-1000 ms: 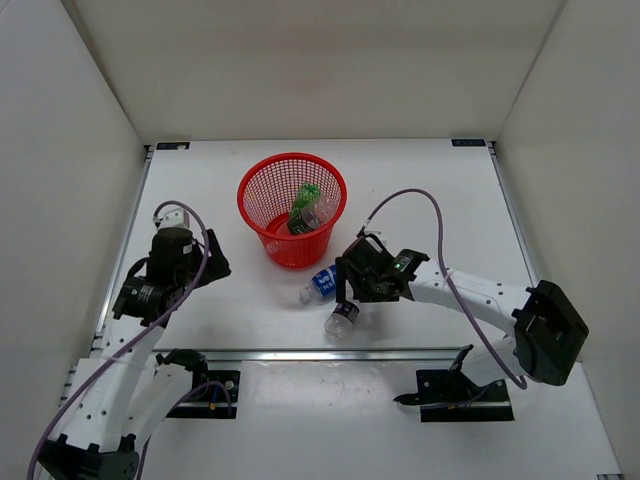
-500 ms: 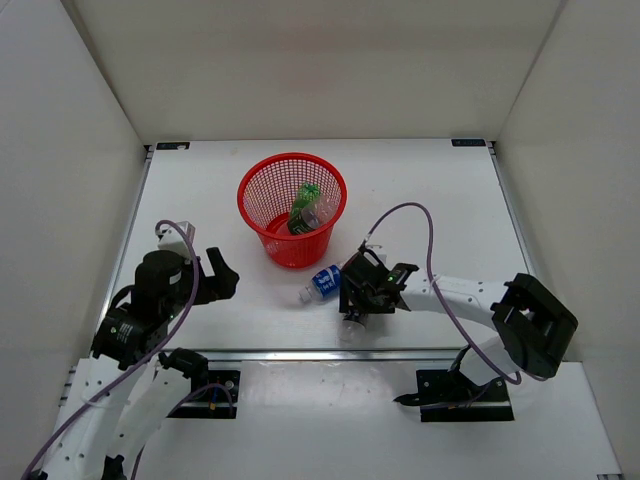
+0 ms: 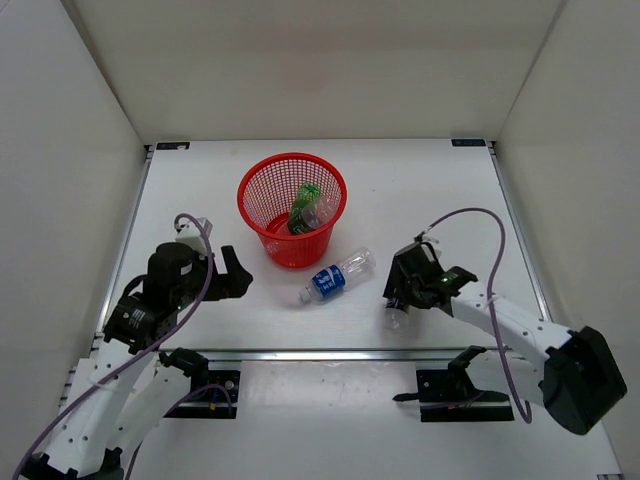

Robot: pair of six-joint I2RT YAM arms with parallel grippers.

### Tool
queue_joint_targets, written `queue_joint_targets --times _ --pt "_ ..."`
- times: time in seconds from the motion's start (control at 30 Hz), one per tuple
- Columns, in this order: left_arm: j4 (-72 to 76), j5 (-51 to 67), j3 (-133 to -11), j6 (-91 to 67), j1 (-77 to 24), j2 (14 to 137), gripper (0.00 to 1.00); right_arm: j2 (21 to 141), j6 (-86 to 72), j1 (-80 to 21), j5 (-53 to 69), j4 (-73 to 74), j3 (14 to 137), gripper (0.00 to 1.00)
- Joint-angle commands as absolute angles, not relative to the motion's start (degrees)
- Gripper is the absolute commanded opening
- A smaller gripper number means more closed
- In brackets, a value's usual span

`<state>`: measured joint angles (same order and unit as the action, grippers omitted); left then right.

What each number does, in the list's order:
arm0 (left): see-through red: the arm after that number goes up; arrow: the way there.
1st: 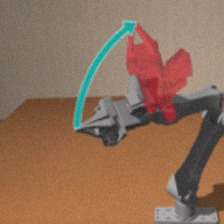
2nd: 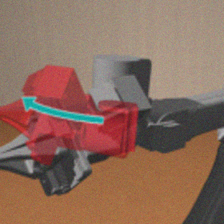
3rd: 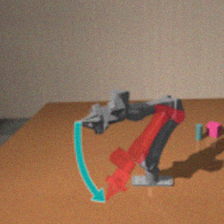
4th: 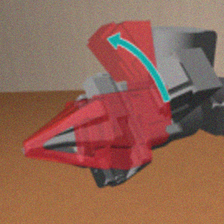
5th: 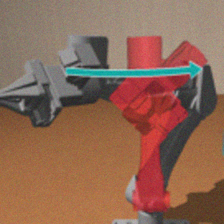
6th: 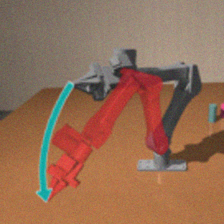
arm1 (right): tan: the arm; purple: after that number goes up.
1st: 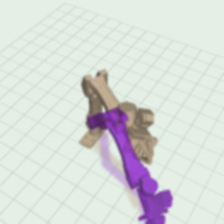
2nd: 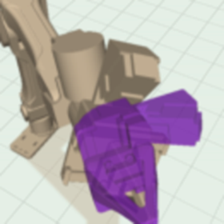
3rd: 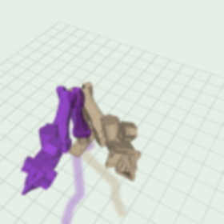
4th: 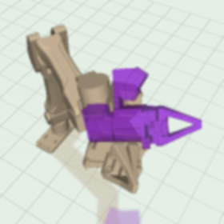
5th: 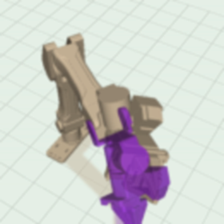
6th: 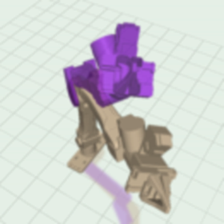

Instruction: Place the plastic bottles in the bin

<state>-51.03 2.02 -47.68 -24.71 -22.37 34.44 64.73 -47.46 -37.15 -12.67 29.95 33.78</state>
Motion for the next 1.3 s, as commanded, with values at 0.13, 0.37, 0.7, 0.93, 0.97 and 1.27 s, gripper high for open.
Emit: queue_joint_targets --times 0.13,0.37,0.7,0.93,0.97,1.27 --pt "-44.57 5.18 -47.37 -24.69 -22.23 36.91 0.99 59.84 -22.74 -26.81 -11.36 28.14 54.1 0.11" --pt "-45.95 0.89 -46.93 -25.49 -20.92 38.41 0.98 75.46 -13.55 -32.85 1.03 16.18 77.29 0.17" --pt "-54.92 -7.99 -51.67 -22.59 -19.95 36.13 0.99 104.57 -12.21 -42.45 9.12 17.33 110.65 0.4" --pt "-57.13 -6.59 -51.77 -22.5 -20.21 35.68 0.99 107.41 -13.54 -44.21 8.19 17.05 113.2 0.93" --pt "-57.04 -6.5 -51.59 -22.41 -20.56 35.68 0.98 106.97 -13.1 -44.3 7.91 16.79 113.03 0.96" --pt "-55.82 -2.73 -51.94 -20.39 -21.36 36.04 0.99 94.76 -14.95 -41.4 6.69 12.11 99.24 0.99"
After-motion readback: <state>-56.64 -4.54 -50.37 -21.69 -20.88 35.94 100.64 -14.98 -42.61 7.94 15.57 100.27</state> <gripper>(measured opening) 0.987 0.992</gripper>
